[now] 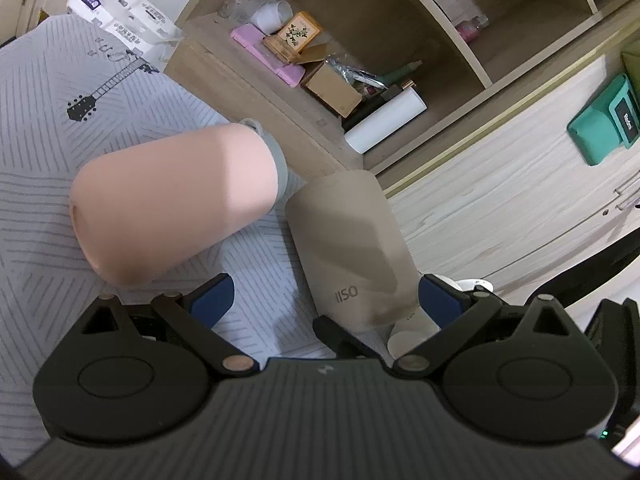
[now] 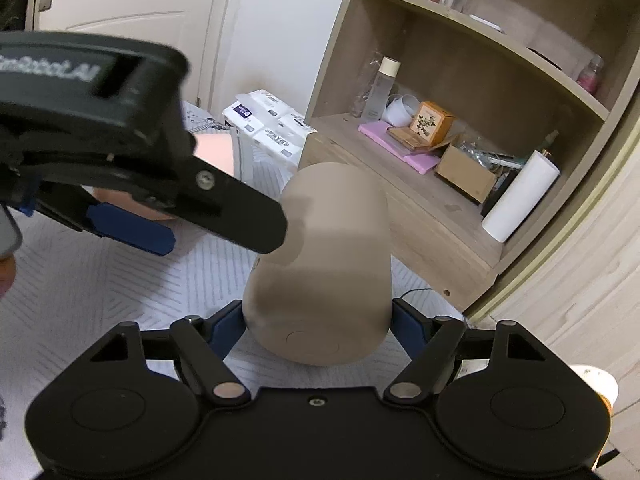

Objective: Flip cup upright
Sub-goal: 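Move the left tool down onto the lying taupe tumbler and grip it, then rotate the left tool to tip the taupe tumbler upright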

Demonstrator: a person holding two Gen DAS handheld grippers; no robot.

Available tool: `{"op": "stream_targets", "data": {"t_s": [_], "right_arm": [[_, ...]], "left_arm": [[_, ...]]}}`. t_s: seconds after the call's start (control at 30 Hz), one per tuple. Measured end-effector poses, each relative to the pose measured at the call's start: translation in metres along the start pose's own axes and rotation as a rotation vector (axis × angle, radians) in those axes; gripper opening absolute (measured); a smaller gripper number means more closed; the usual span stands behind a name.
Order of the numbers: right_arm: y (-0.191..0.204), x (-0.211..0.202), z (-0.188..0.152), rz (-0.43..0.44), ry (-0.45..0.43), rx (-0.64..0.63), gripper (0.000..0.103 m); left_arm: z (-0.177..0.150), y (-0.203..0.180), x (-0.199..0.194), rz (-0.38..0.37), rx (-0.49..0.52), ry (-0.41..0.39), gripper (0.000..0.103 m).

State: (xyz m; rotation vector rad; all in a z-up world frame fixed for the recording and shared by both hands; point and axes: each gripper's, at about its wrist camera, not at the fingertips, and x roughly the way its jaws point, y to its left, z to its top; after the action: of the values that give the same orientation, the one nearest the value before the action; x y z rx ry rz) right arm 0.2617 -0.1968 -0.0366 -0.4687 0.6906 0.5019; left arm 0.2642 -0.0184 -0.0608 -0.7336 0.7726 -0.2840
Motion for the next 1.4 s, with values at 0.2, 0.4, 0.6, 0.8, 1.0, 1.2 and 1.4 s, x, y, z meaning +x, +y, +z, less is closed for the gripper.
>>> {"op": "stream_targets", "data": {"t_s": [0.2, 0.4, 0.6, 0.8, 1.0, 1.2, 1.4], "right_arm": [[0.011, -0.012, -0.003, -0.008, 0.047, 0.026, 0.082], [0.022, -0.031, -0.006, 0.002, 0.046, 0.033, 0.082], [0.035, -0.048, -0.018, -0.001, 0.053, 0.117, 0.082], [0.035, -0.066, -0.028, 0.095, 0.066, 0.274, 0.082], [0.05, -0.076, -0.041, 0.19, 0.104, 0.364, 0.082], [0.055, -0.071, -0.045, 0.2, 0.129, 0.42, 0.082], [0.05, -0.066, -0.043, 0.226, 0.145, 0.418, 0.082]], "left_arm": [[-0.002, 0.002, -0.007, -0.03, -0.017, 0.018, 0.1], [-0.009, -0.002, -0.019, -0.06, -0.017, 0.025, 0.099], [-0.022, 0.002, -0.028, -0.06, -0.043, 0.051, 0.093], [-0.035, 0.007, -0.038, -0.085, -0.065, 0.085, 0.093], [-0.043, 0.015, -0.051, -0.094, -0.062, 0.135, 0.088], [-0.051, 0.018, -0.06, -0.088, -0.04, 0.13, 0.067], [-0.05, 0.022, -0.059, -0.104, -0.041, 0.147, 0.066]]}}
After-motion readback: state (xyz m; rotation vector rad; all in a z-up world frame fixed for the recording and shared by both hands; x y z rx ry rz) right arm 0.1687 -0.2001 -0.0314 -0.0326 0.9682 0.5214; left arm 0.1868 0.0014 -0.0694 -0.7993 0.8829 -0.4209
